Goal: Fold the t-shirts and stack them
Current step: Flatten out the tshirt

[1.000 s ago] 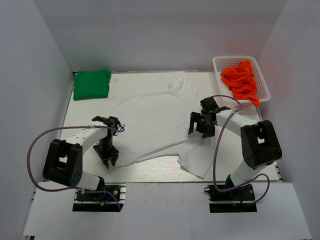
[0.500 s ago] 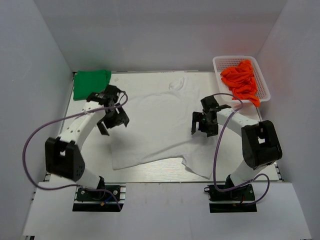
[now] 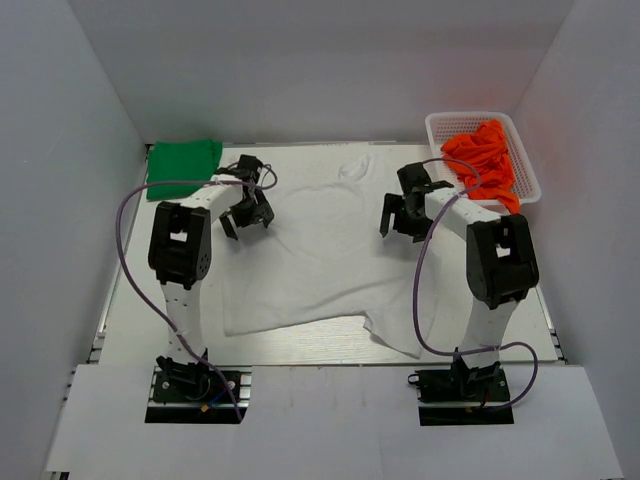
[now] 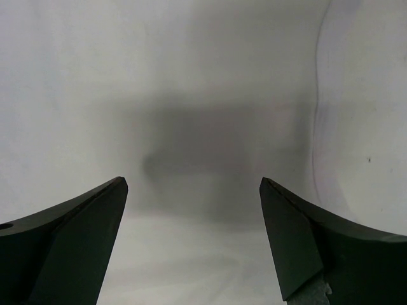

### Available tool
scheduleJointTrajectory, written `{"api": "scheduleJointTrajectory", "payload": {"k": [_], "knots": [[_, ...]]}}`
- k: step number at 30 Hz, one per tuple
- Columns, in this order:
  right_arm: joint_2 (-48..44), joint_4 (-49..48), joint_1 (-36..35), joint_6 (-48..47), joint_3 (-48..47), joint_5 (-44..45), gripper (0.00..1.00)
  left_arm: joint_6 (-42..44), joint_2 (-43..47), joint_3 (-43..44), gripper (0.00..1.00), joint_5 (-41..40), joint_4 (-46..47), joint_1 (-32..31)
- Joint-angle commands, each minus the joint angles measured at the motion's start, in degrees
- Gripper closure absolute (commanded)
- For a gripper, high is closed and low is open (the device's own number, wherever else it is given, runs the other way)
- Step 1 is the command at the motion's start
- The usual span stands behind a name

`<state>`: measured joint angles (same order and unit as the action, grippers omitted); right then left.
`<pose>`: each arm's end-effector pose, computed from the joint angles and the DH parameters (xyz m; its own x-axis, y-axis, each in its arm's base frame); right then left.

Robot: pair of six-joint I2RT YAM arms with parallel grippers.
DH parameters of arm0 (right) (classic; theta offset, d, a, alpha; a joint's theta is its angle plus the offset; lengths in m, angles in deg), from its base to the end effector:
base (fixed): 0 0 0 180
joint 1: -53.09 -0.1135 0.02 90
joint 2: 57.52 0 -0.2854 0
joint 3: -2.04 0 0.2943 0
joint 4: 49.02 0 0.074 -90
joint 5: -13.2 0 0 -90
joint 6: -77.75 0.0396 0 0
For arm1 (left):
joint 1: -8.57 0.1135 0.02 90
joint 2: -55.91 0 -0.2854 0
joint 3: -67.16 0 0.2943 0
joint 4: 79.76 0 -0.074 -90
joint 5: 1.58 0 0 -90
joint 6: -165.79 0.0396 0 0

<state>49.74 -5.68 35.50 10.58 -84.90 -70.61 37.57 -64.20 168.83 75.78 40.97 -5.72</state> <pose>0.4121 0.1262 0.1822 -0.8862 0.1237 -0.4464 0.0966 0.9919 0.0831 0.4540 -0.1067 0.1572 -0.8650 -0.4026 -0.2995 -0.4320 0.9011 0.0363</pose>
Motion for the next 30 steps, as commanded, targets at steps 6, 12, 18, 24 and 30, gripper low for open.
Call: {"api": "scheduleJointTrajectory", "payload": {"k": [6,12,18,24,30], "knots": [[9.7,3.1,0.9,-1.8,-13.7,1.7,0.10,2.4,-15.4,21.0,0.00,-4.6,0.9,1.8],[14.1,5.3,1.2,-3.2,-19.2,1.1,0.10,7.1,-18.5,29.2,0.00,-1.0,0.5,2.3],[8.2,4.0,-0.1,-8.8,-21.1,-1.6,0.10,10.0,-6.5,23.0,0.00,2.8,4.2,2.3],[-4.8,4.5,-5.6,-9.3,-15.2,0.6,0.10,7.0,10.8,7.4,0.00,-0.6,-1.0,2.3],[-22.6,8.8,-10.2,4.8,10.4,1.6,0.10,-5.4,32.2,-22.3,0.00,-0.3,-4.7,7.1]]}}
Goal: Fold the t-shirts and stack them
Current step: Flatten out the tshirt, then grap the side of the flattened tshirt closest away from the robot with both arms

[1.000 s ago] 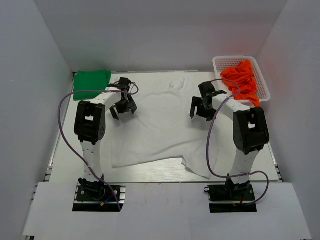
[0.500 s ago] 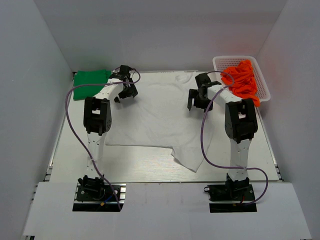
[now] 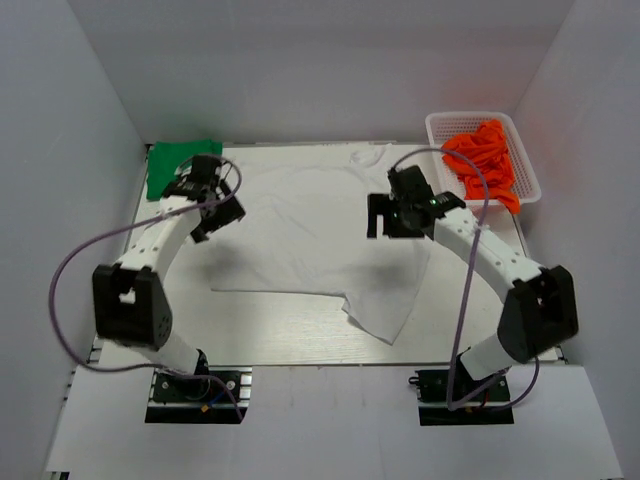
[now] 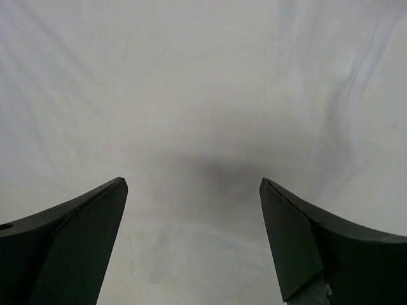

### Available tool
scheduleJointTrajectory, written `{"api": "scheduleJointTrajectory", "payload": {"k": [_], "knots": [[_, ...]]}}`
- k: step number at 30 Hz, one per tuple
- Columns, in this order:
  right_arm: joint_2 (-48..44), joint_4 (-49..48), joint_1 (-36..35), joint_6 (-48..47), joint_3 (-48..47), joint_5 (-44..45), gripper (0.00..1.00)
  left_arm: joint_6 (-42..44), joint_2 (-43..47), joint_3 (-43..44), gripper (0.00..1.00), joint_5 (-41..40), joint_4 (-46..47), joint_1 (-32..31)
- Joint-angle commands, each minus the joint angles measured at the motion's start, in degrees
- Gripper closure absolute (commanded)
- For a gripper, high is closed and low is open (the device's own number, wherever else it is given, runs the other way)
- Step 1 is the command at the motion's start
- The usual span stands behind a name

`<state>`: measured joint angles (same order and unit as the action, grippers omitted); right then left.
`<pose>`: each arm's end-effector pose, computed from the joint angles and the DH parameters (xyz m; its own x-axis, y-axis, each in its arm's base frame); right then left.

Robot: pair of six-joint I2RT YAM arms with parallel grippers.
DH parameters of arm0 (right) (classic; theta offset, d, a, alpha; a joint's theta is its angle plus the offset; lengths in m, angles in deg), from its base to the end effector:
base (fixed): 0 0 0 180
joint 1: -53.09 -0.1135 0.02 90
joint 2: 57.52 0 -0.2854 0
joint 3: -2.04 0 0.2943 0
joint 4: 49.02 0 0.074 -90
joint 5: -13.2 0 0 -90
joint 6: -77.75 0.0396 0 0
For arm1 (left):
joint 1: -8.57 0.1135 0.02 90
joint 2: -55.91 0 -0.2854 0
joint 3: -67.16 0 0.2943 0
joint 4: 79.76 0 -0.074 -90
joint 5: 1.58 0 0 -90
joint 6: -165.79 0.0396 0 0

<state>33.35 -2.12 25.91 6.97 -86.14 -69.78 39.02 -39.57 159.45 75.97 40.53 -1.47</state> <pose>0.3507 0.1746 0.2988 -0.7656 -0.0259 -0.6428 -0.1386 0.9824 0.1255 0.3879 -0.0600 0.2809 -0.7462 -0.4615 -0.4798 -0.4658 0.8768 -0.1190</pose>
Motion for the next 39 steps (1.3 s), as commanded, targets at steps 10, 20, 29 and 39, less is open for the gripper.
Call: {"api": "scheduleJointTrajectory", "payload": {"k": [10,20,29,39], "knots": [[-24.5,3.1,-6.9,23.0,36.9,-12.2,0.10,-10.6,21.7,-37.2,0.00,3.8,6.1,9.4],[-22.2,1.1,-10.7,30.4,40.1,-10.5,0.10,-14.5,17.6,-42.0,0.27,8.1,15.8,11.1],[-24.6,4.5,-13.2,34.6,41.1,-9.3,0.11,-16.1,15.5,-44.0,1.00,9.4,18.1,11.1],[-21.5,-2.9,-14.0,34.5,45.2,-9.8,0.19,-16.1,16.1,-44.0,1.00,9.4,16.5,11.1]]}}
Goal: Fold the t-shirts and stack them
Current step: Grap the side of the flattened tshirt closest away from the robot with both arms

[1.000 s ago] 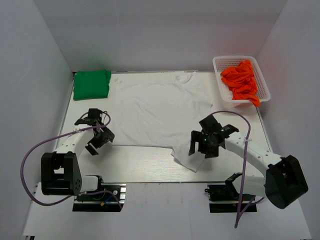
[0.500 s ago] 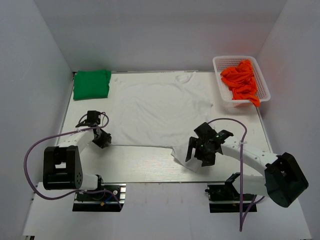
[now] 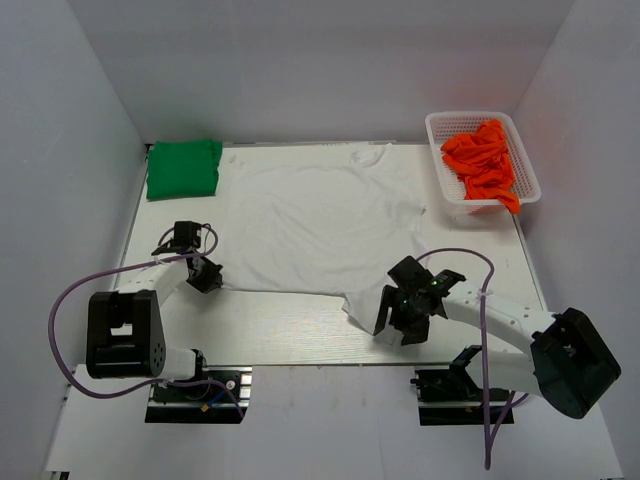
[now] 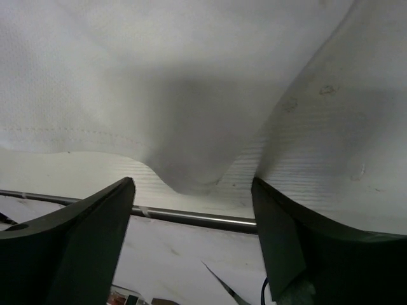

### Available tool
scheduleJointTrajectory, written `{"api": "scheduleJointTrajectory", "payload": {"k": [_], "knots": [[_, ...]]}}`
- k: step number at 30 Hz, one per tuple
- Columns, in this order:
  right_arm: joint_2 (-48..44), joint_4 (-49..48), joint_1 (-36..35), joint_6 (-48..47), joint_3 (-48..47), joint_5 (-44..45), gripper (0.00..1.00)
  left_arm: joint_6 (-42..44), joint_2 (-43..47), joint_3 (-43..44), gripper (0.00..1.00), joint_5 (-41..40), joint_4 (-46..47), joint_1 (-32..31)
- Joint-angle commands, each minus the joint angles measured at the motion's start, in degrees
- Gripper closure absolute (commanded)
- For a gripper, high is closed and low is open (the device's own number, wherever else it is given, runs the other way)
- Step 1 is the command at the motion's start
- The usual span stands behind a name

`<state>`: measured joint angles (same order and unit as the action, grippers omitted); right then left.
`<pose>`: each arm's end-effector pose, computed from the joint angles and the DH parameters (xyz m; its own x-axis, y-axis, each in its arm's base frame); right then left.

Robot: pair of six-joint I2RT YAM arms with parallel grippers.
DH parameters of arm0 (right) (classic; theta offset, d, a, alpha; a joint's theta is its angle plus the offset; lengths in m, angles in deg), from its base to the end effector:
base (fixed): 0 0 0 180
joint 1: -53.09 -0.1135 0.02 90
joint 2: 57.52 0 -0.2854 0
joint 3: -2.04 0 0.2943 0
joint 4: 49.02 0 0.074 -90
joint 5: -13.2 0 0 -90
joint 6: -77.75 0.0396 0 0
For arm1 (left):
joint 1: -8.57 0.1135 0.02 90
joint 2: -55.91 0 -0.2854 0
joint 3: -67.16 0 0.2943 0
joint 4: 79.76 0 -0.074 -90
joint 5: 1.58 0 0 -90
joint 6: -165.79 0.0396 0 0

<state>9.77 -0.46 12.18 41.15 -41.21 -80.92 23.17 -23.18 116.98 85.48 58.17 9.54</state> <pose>0.1588 0.1413 0.1486 -0.9674 0.2213 -0.1233 0.1798 0.9427 0.2810 0.2590 0.0064 0.1423 -0.5486 -0.8030 -0.2329 -0.7730 0.5933 -0.2247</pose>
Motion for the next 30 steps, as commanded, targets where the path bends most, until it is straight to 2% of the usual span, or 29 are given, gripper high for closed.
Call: {"api": "scheduleJointTrajectory", "payload": {"k": [1,3,4,6,7,12,16,19,25,30], "knots": [[2.8,-4.9,-0.1,-0.5,0.1,2.7,0.23,-0.3,0.4,-1.5,1.00,-0.1,-1.2,0.1],[5.5,-4.5,0.0,-2.5,-1.8,2.6,0.39,-0.3,1.0,-1.5,1.00,0.4,-1.7,0.1],[5.7,-4.2,-0.2,-3.1,-2.7,2.5,0.58,-0.3,1.0,-1.5,1.00,0.4,-1.7,0.1],[5.8,-4.3,-0.1,-4.2,-3.1,1.1,0.75,-0.3,1.6,-0.9,1.00,-0.1,-3.5,-0.4],[5.2,-3.2,-0.3,-3.3,-3.1,1.4,1.00,-0.3,2.1,-0.9,1.00,-0.7,-3.5,-0.4],[-2.7,1.6,-0.3,0.1,-1.7,-1.9,1.00,-0.3,5.1,-0.3,1.00,-1.3,-7.4,-0.4],[-9.7,3.8,-0.4,2.0,3.3,-6.8,1.00,-0.3,9.0,-1.6,1.00,-1.3,-10.7,-1.0],[-10.9,4.9,-0.5,0.8,3.9,-7.5,1.00,-0.3,12.5,-3.2,1.00,-1.3,-12.3,-1.0],[-6.2,4.0,-0.1,-4.7,-2.8,-5.5,1.00,2.8,14.4,-1.4,1.00,1.5,-10.9,-1.0],[1.2,2.1,2.2,-7.2,-12.7,-2.6,1.00,3.4,9.8,2.8,1.00,4.7,-7.2,-1.0]]}}
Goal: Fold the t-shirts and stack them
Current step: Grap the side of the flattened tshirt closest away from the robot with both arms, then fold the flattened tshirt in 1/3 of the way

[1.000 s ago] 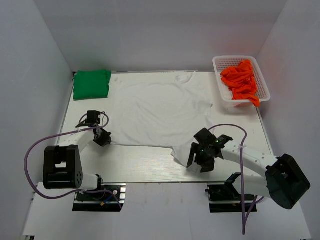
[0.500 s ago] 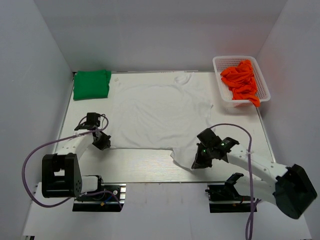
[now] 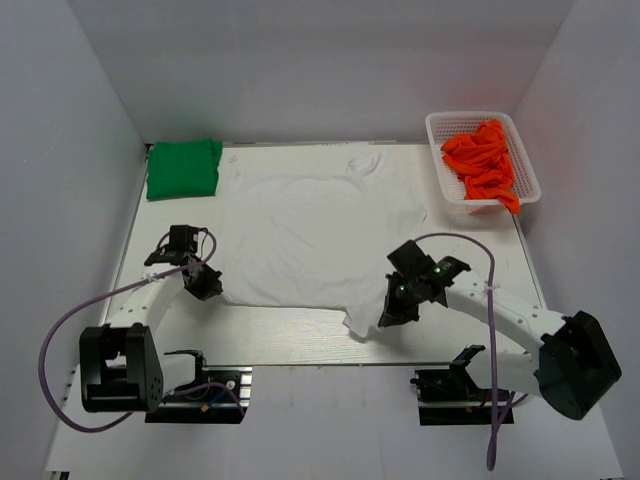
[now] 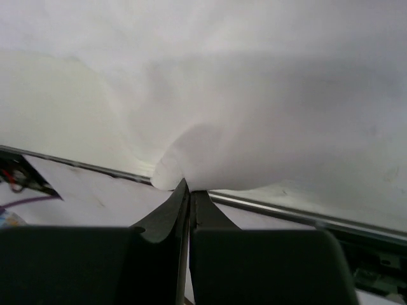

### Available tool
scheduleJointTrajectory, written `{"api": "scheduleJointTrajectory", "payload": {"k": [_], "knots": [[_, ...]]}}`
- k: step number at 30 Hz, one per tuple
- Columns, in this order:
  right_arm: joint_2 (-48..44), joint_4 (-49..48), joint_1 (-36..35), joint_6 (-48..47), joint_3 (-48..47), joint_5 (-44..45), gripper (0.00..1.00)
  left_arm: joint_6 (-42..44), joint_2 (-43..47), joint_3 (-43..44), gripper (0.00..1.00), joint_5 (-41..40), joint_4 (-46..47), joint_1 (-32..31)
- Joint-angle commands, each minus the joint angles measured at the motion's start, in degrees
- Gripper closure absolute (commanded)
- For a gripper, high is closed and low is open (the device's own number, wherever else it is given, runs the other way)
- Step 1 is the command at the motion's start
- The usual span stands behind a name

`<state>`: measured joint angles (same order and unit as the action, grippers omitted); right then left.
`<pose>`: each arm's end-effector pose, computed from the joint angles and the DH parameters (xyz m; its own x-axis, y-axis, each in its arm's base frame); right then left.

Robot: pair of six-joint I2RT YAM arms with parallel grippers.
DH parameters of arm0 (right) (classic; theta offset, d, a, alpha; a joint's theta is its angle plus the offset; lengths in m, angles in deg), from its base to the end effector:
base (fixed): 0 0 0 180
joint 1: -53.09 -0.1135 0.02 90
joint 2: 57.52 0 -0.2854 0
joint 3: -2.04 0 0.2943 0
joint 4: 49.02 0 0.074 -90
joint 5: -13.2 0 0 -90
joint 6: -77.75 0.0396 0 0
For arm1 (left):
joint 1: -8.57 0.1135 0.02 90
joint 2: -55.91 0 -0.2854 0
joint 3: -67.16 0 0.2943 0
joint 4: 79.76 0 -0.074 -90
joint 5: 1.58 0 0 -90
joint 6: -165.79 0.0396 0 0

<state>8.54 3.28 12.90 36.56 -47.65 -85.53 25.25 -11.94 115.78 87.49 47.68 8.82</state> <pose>0.1701 0.1515 0.1860 -0.9804 0.1455 -0.1331 0.0877 0.9261 0.3668 0.2258 0.0016 0.1730 -0.5964 -0.7746 -0.2105 -0.7394 0.6322 -0.2315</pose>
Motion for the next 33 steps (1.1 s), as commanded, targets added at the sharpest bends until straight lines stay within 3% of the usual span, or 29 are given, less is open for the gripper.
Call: {"api": "scheduleJointTrajectory", "payload": {"k": [1,17,33], "knots": [[4.3,-1.2,2.0,-3.4,-7.5,2.4,1.00,1.3,-4.1,6.5,1.00,3.3,3.3,0.3],[23.9,2.6,21.0,-18.2,-35.3,-0.6,1.00,-0.3,-21.5,26.3,1.00,0.6,4.1,0.3],[37.7,3.0,27.8,-28.3,-55.5,-5.9,1.00,-0.9,-33.6,38.2,1.00,-1.0,6.7,0.3]]}}
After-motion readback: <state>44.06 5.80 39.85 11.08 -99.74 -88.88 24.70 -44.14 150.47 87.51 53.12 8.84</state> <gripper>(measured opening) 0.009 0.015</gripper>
